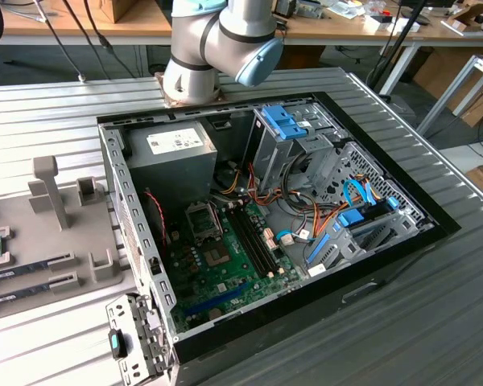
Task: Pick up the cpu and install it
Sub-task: 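Reach for the cpu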
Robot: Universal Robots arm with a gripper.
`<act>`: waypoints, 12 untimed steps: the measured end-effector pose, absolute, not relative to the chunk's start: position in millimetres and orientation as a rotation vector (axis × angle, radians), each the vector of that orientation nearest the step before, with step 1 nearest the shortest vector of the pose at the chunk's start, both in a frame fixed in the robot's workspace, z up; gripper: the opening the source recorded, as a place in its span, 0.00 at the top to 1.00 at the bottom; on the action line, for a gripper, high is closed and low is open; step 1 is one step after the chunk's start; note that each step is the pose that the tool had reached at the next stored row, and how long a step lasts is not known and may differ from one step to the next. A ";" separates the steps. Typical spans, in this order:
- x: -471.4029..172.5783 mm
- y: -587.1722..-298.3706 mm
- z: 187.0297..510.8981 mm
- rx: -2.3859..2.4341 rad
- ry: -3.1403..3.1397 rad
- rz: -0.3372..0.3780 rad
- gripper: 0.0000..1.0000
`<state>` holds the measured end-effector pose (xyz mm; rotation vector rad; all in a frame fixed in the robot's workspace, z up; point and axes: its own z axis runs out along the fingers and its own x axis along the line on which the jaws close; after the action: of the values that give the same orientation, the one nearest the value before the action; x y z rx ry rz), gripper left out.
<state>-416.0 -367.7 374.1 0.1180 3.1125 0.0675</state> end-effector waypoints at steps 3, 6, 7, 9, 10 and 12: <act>-416.1 -367.7 373.6 0.118 3.113 0.067 0.89; -416.1 -367.8 373.0 0.118 3.113 0.067 0.89; -416.0 -367.8 372.8 0.118 3.113 0.067 0.89; -416.0 -367.8 372.4 0.118 3.113 0.067 0.89; -416.1 -367.8 372.3 0.118 3.112 0.067 0.89; -416.0 -367.8 371.8 0.118 3.112 0.067 0.89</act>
<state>-416.0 -367.8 371.8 0.1180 3.1125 0.0674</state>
